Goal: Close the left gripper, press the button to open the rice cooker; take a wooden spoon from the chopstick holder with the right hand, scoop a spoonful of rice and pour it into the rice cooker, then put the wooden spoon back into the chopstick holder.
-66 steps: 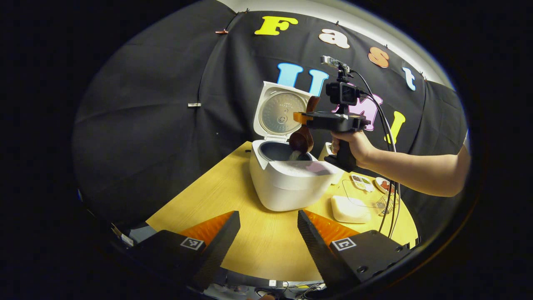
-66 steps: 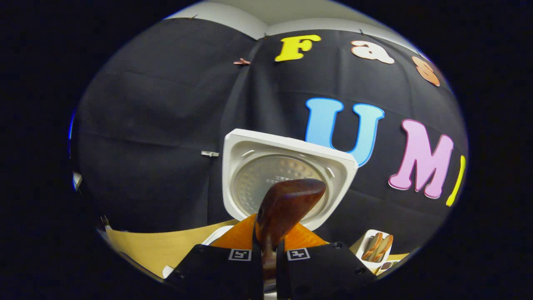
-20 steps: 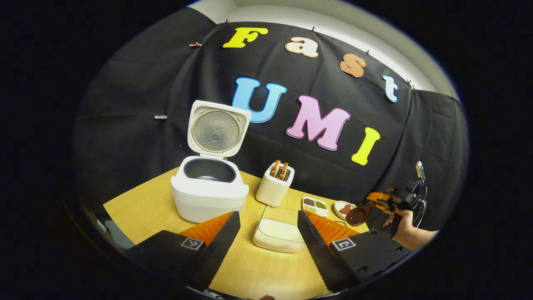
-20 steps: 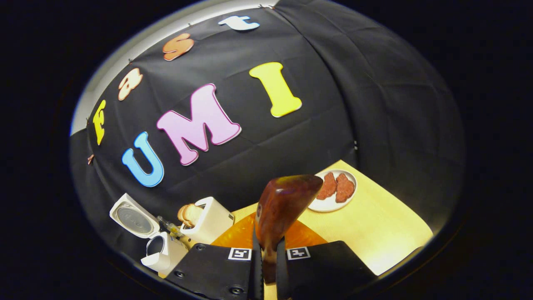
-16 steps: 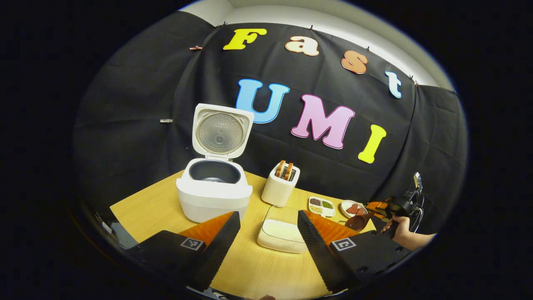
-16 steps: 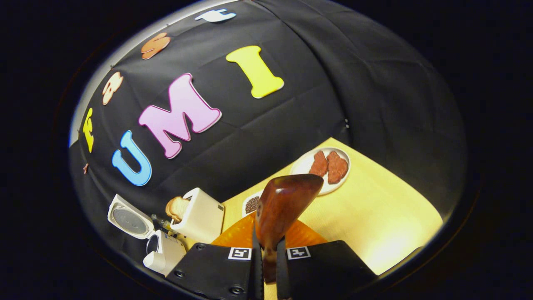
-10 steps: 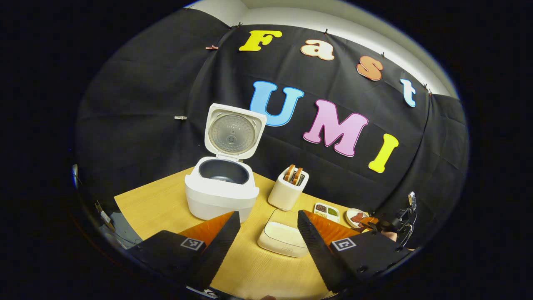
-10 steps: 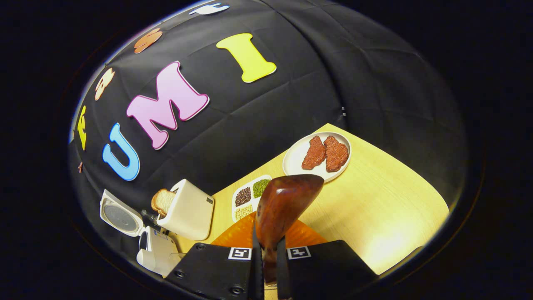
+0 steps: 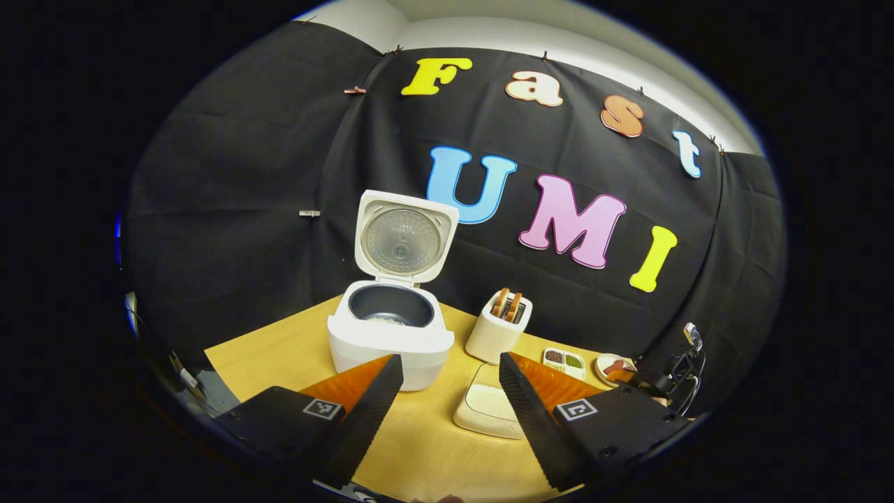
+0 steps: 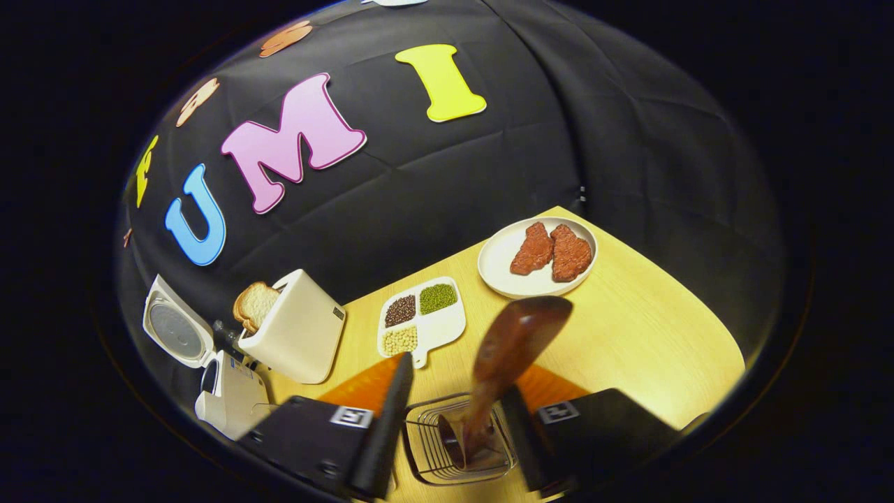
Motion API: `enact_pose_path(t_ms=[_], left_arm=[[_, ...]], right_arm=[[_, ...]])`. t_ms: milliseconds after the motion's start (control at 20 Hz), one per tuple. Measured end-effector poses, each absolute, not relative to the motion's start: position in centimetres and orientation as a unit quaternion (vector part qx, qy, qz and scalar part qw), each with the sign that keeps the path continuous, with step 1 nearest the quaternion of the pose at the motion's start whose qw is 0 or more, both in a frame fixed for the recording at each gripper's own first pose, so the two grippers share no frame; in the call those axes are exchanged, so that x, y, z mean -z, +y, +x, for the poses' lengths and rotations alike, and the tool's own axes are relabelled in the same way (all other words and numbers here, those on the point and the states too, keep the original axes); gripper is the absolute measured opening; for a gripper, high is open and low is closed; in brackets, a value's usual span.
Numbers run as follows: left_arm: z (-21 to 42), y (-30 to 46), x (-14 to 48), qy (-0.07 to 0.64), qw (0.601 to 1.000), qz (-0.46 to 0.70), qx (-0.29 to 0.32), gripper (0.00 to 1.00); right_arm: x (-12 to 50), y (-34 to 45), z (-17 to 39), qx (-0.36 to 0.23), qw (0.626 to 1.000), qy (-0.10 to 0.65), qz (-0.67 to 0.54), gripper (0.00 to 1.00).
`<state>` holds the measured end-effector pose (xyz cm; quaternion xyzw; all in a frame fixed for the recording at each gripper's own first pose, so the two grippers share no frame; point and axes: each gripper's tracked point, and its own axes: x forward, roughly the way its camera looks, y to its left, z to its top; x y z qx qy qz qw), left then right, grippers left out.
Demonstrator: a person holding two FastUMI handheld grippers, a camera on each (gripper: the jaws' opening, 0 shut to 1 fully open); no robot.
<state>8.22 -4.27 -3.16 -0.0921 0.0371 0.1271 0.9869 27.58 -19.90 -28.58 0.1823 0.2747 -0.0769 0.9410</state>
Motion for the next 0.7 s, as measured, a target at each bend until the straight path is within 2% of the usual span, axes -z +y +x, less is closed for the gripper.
enact_pose_path(t_ms=[50,250,550,700], left_arm=[[8.3,-3.5,2.6,0.033,0.987,-0.09,-0.126,0.96],[9.1,0.5,-0.2,0.012,0.989,-0.076,-0.125,0.96],[11.0,4.2,-5.6,-0.015,0.994,0.023,-0.108,0.96],[12.5,5.4,-6.8,0.007,0.995,0.027,-0.1,0.96]], right_arm=[[28.1,-19.9,27.2,0.079,0.944,0.268,0.173,1.0],[22.8,-20.2,24.3,0.082,0.968,0.211,0.11,0.99],[15.5,-19.1,18.2,0.082,0.984,0.147,0.05,0.98],[12.7,-17.3,15.2,0.084,0.988,0.121,0.04,0.98]])
